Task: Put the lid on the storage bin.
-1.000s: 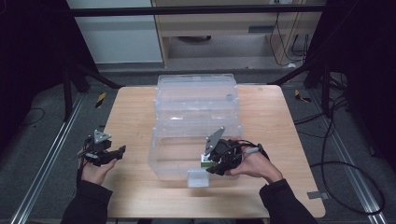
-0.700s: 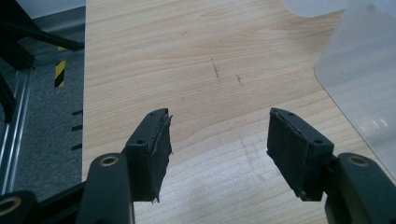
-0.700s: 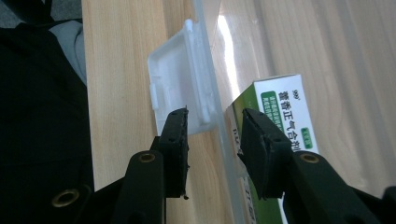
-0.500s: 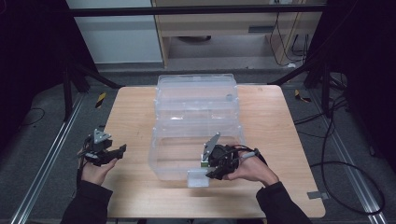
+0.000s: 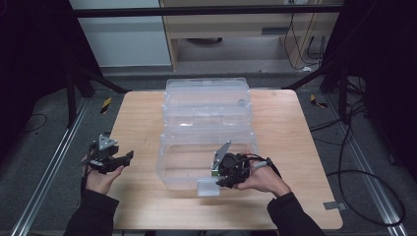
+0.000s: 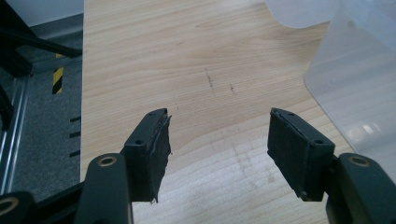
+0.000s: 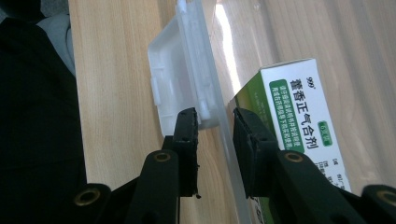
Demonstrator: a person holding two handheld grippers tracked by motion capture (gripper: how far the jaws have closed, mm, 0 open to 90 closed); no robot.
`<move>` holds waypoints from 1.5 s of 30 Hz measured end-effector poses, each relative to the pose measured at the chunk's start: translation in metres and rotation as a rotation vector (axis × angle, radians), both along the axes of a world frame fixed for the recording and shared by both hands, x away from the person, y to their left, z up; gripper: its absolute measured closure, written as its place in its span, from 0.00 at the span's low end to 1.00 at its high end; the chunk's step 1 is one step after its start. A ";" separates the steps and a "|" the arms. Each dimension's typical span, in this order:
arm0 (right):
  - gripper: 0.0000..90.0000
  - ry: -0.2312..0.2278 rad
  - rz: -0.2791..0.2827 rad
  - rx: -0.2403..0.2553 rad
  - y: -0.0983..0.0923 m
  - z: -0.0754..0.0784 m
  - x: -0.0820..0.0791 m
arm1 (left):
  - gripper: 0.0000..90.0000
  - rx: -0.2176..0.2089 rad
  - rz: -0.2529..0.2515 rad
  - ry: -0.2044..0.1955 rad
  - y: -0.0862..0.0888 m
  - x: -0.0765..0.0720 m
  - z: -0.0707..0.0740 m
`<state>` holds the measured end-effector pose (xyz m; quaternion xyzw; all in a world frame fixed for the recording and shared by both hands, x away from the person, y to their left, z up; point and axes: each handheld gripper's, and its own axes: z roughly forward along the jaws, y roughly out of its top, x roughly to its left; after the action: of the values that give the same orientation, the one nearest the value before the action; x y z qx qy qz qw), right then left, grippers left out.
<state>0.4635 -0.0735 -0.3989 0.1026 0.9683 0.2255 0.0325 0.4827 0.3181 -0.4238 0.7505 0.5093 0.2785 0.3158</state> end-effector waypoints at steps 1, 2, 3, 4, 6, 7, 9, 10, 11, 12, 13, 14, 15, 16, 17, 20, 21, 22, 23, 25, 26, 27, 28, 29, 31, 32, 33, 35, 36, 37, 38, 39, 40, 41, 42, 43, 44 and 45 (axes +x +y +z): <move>0.79 0.001 -0.003 -0.001 0.000 0.000 0.000 | 0.43 -0.002 -0.004 -0.003 -0.001 0.001 0.002; 0.79 0.000 -0.004 -0.002 0.001 0.000 0.000 | 0.43 -0.003 -0.006 -0.009 -0.001 0.001 0.003; 0.79 0.000 -0.003 -0.003 0.001 0.000 0.000 | 0.42 -0.003 -0.010 -0.011 -0.002 0.002 0.005; 0.79 -0.002 -0.004 -0.002 0.001 0.000 0.000 | 0.43 -0.004 -0.013 -0.015 -0.003 0.002 0.007; 0.79 -0.001 -0.009 0.001 0.000 0.000 -0.001 | 0.42 -0.005 -0.020 -0.025 -0.005 0.002 0.011; 0.79 -0.003 -0.007 0.005 0.000 0.000 -0.001 | 0.42 -0.009 -0.021 -0.032 -0.005 0.003 0.013; 0.79 -0.002 -0.011 0.017 -0.001 -0.001 -0.001 | 0.42 -0.012 -0.028 -0.039 -0.006 0.003 0.018; 0.80 -0.001 -0.010 0.027 -0.002 -0.001 -0.001 | 0.42 -0.015 -0.028 -0.047 -0.007 0.004 0.020; 0.80 0.000 -0.012 0.033 -0.003 -0.001 -0.001 | 0.43 -0.013 -0.031 -0.052 -0.008 0.004 0.022; 0.80 0.000 -0.016 0.038 -0.003 -0.002 -0.001 | 0.43 -0.011 -0.031 -0.058 -0.009 0.005 0.024; 0.80 0.000 -0.013 0.041 -0.003 -0.002 -0.001 | 0.43 -0.013 -0.034 -0.063 -0.009 0.006 0.027; 0.80 0.000 -0.012 0.044 -0.004 -0.002 0.000 | 0.43 -0.019 -0.036 -0.067 -0.011 0.007 0.029; 0.80 0.000 -0.013 0.044 -0.004 -0.002 -0.001 | 0.43 -0.024 -0.039 -0.070 -0.012 0.007 0.030; 0.80 -0.002 -0.013 0.042 -0.004 -0.002 -0.001 | 0.43 -0.027 -0.045 -0.076 -0.013 0.007 0.032; 0.80 -0.002 -0.014 0.041 -0.003 -0.002 -0.001 | 0.43 -0.023 -0.050 -0.079 -0.015 0.007 0.033; 0.80 0.001 -0.017 0.041 -0.003 -0.002 -0.001 | 0.43 -0.022 -0.060 -0.079 -0.018 0.010 0.035; 0.80 0.000 -0.017 0.045 -0.003 -0.002 -0.001 | 0.43 -0.024 -0.061 -0.079 -0.019 0.011 0.036; 0.80 0.001 -0.017 0.048 -0.003 -0.002 -0.001 | 0.43 -0.022 -0.066 -0.076 -0.020 0.012 0.036; 0.80 0.002 -0.014 0.051 -0.003 -0.002 0.000 | 0.43 -0.019 -0.070 -0.075 -0.020 0.013 0.037; 0.80 -0.001 -0.007 0.053 -0.004 -0.003 0.000 | 0.43 -0.019 -0.080 -0.077 -0.022 0.015 0.039; 0.80 0.001 -0.007 0.052 -0.004 -0.002 0.000 | 0.43 -0.022 -0.089 -0.077 -0.023 0.017 0.040; 0.80 0.002 -0.007 0.051 -0.004 -0.002 0.000 | 0.43 -0.025 -0.102 -0.078 -0.023 0.018 0.042; 0.80 0.001 -0.007 0.051 -0.004 -0.002 0.000 | 0.44 -0.026 -0.119 -0.079 -0.023 0.019 0.044; 0.80 0.002 -0.005 0.049 -0.003 -0.002 0.000 | 0.45 -0.025 -0.137 -0.080 -0.024 0.021 0.047; 0.80 0.000 -0.002 0.047 -0.003 -0.002 0.000 | 0.45 -0.016 -0.176 -0.078 -0.026 0.025 0.052; 0.80 -0.001 -0.001 0.043 -0.003 -0.002 0.000 | 0.46 -0.009 -0.205 -0.072 -0.027 0.027 0.055; 0.80 -0.001 0.000 0.042 -0.003 -0.002 0.000 | 0.47 0.002 -0.238 -0.064 -0.028 0.029 0.059; 0.80 0.000 0.000 0.044 -0.003 -0.002 0.000 | 0.47 0.022 -0.289 -0.059 -0.031 0.033 0.065; 0.80 0.001 0.001 0.044 -0.003 -0.002 0.000 | 0.48 0.036 -0.323 -0.053 -0.033 0.034 0.069; 0.80 0.001 0.000 0.044 -0.003 -0.002 0.000 | 0.48 0.047 -0.351 -0.050 -0.035 0.036 0.073; 0.80 0.001 -0.001 0.046 -0.003 -0.002 0.000 | 0.48 0.055 -0.365 -0.048 -0.036 0.037 0.076; 0.80 0.001 -0.002 0.046 -0.003 -0.002 0.000 | 0.49 0.068 -0.383 -0.047 -0.038 0.039 0.080; 0.80 0.000 0.003 0.044 -0.003 -0.002 0.000 | 0.49 0.069 -0.398 -0.051 -0.039 0.041 0.084; 0.80 0.001 0.003 0.043 -0.003 -0.002 0.000 | 0.49 0.068 -0.414 -0.049 -0.039 0.043 0.087; 0.80 -0.001 0.005 0.043 -0.003 -0.002 0.000 | 0.50 0.068 -0.430 -0.050 -0.039 0.045 0.091; 0.80 -0.002 0.006 0.043 -0.003 -0.002 0.000 | 0.50 0.076 -0.443 -0.052 -0.040 0.046 0.095; 0.80 -0.002 0.007 0.043 -0.003 -0.002 0.000 | 0.50 0.080 -0.453 -0.055 -0.041 0.047 0.097; 0.80 -0.002 0.007 0.043 -0.003 -0.002 0.000 | 0.50 0.087 -0.472 -0.056 -0.042 0.048 0.100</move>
<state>0.4638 -0.0766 -0.4009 0.0997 0.9635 0.2465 0.0306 0.5306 0.2759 -0.3234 0.8537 0.2984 0.2394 0.3532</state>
